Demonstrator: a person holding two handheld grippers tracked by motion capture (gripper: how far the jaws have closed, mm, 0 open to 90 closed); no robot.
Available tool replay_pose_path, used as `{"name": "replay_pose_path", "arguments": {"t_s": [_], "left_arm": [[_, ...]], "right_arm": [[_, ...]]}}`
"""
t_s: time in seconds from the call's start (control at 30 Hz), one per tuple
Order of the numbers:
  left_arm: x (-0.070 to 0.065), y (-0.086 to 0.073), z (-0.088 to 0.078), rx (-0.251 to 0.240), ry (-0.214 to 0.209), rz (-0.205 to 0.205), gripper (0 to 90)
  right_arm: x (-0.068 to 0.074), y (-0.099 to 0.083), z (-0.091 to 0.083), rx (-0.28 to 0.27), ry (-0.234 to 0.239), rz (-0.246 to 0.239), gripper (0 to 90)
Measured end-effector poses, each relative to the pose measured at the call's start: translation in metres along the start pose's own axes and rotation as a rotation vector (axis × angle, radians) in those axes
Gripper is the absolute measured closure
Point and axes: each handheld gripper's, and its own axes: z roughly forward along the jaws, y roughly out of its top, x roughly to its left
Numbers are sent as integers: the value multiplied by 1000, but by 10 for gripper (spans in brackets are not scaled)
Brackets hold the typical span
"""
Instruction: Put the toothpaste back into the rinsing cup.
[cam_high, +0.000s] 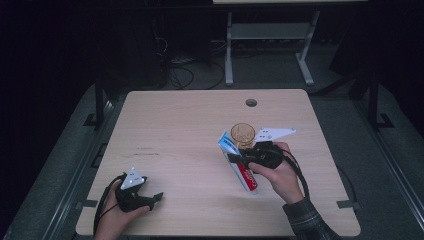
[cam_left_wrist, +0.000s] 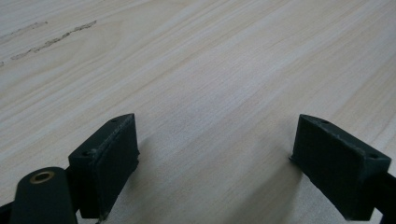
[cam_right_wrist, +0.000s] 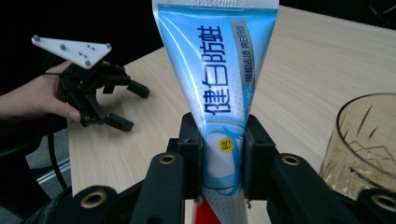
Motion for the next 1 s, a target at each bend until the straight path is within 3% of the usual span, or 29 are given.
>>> {"name": "replay_pose_path", "arguments": {"t_s": [1.0], "left_arm": [[0,0,0,0,0,0,134]], "right_arm": [[-17,37,-22,-125,-68,12,731]]}}
